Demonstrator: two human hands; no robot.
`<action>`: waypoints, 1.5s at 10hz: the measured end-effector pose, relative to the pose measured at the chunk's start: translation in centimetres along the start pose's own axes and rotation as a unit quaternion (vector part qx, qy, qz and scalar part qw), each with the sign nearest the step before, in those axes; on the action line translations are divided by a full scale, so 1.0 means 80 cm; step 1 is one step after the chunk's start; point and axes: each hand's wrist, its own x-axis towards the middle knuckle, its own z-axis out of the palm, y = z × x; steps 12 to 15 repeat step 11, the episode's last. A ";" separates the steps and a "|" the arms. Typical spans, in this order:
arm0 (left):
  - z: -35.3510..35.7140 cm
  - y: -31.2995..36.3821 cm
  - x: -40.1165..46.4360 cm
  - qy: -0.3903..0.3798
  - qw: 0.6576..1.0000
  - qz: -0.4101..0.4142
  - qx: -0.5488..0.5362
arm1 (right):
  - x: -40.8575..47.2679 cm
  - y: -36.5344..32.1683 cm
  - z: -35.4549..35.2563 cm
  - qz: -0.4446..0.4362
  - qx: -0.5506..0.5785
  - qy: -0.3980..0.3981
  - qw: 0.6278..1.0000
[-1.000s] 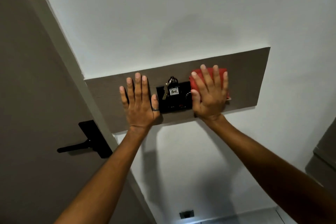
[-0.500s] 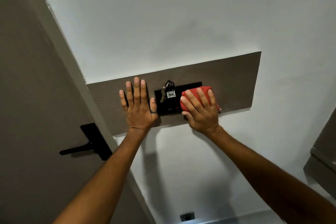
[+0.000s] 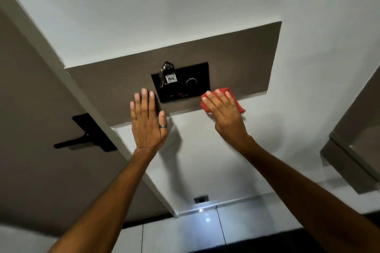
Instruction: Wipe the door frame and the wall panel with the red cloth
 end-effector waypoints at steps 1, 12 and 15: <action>0.006 0.050 -0.065 -0.073 0.996 0.001 -0.056 | -0.048 0.004 -0.042 0.266 0.208 -0.029 0.941; 0.181 0.624 -0.117 -0.451 0.853 0.169 -0.200 | -0.442 0.503 -0.374 0.346 -0.125 -0.615 0.697; 0.181 0.624 -0.117 -0.451 0.853 0.169 -0.200 | -0.442 0.503 -0.374 0.346 -0.125 -0.615 0.697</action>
